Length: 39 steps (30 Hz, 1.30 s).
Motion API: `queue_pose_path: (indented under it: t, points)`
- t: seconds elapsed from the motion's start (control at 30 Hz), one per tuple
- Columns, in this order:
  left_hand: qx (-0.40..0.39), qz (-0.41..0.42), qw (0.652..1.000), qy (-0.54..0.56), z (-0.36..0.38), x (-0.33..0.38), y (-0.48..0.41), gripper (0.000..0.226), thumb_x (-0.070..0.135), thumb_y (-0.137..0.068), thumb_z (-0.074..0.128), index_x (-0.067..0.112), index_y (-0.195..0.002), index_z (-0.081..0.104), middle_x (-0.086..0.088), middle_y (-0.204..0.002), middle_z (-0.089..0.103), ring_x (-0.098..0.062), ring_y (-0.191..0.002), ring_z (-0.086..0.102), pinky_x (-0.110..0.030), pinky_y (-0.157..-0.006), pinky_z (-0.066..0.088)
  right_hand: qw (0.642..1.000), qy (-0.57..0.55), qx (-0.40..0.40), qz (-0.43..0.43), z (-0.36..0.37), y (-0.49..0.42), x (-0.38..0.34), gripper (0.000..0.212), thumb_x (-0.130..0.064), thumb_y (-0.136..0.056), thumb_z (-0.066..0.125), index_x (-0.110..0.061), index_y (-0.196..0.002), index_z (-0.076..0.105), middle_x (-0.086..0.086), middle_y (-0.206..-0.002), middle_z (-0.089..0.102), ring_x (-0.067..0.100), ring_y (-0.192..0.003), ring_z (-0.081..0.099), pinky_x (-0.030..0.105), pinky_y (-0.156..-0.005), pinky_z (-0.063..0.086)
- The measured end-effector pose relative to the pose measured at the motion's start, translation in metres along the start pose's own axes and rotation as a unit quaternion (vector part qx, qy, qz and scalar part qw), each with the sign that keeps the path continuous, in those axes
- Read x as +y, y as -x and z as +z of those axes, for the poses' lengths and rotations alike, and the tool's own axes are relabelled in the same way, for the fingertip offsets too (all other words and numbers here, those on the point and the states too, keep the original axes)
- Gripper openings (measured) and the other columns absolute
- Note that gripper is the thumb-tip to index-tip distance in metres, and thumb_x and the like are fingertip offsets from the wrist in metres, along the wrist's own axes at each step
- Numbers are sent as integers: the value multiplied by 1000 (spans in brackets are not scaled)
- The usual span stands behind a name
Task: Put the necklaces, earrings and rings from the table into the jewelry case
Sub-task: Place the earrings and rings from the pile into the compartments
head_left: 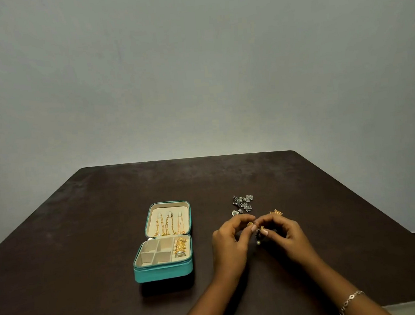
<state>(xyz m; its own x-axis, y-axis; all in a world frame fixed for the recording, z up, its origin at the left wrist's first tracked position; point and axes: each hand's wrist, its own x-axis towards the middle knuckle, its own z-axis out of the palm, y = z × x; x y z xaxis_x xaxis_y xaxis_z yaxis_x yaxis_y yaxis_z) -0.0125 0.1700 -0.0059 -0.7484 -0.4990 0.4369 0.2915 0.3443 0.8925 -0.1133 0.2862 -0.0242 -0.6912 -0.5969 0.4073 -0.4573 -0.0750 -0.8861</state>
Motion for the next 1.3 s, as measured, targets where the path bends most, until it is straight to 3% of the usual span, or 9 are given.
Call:
queue_pose_path:
  t: [0.1, 0.2, 0.27, 0.4, 0.53, 0.8, 0.97, 1.2, 1.3]
  points:
    - [-5, 8, 999, 53, -12, 15, -1, 16, 15, -78, 65, 28, -87, 70, 3, -86, 73, -9, -86, 69, -29, -76, 55, 1000, -6, 9, 23, 0, 2, -2, 25, 10, -82, 57, -11, -86, 70, 7, -86, 70, 19, -82, 66, 28, -74, 53]
    - [-3, 17, 997, 73, -31, 32, -3, 9, 25, -74, 69, 27, -83, 70, 0, -84, 73, -16, -86, 69, -29, -76, 56, 997, -45, 23, 57, 1, 3, 0, 16, 10, -79, 60, -2, -84, 69, 16, -84, 68, 29, -81, 66, 44, -79, 52]
    - [2, 18, 997, 77, -47, 38, -4, 14, 11, -78, 70, 24, -83, 68, -4, -82, 72, -16, -85, 70, -26, -74, 55, 995, -62, 28, 69, 2, 4, 1, 13, 10, -79, 61, 0, -83, 68, 23, -86, 67, 37, -83, 64, 49, -81, 51]
    - [-3, 34, 998, 49, -83, 47, -6, 19, -2, -81, 63, 16, -84, 66, -4, -78, 72, -20, -78, 70, -22, -69, 54, 995, -60, 26, 70, 4, 4, -7, 12, 13, -79, 59, 5, -83, 66, 19, -83, 69, 28, -80, 66, 32, -74, 56]
    - [8, 26, 1000, 14, -120, 45, 0, 13, -6, -80, 62, 4, -86, 67, -2, -75, 73, -12, -70, 70, -15, -60, 51, 995, -59, 13, 83, 5, 5, -11, 13, 13, -80, 57, 4, -84, 66, 15, -76, 68, 25, -72, 63, 24, -66, 53]
    - [90, 50, 992, -75, -167, 28, 29, 24, -2, -86, 56, 20, -91, 65, 11, -90, 70, -6, -79, 68, -18, -65, 55, 996, 36, 15, 76, 6, 5, -16, 21, 6, -81, 62, -12, -86, 70, 14, -83, 69, 28, -80, 66, 37, -75, 51]
    - [118, 68, 986, -99, -177, 23, 29, 32, -5, -86, 54, 25, -88, 62, 6, -84, 69, -2, -82, 66, -17, -65, 55, 997, 74, 7, 28, 28, -1, -44, 22, 9, -80, 61, -12, -84, 68, 4, -80, 69, 8, -71, 65, 15, -68, 50]
    - [119, 54, 985, -114, -180, 7, 30, 19, -1, -88, 54, 16, -92, 63, 7, -86, 68, -5, -75, 65, -27, -62, 56, 999, 10, -33, 2, 90, -13, -82, 22, 9, -80, 60, -12, -85, 67, 11, -84, 69, 12, -74, 65, 21, -66, 52]
    - [110, 46, 986, -117, -179, 2, 33, 19, 0, -88, 54, 17, -92, 62, 6, -83, 67, -6, -59, 62, -25, -53, 52, 998, -11, -62, 6, 119, -21, -91, 22, 11, -78, 61, -10, -83, 66, 9, -84, 68, 10, -76, 65, 20, -70, 53]
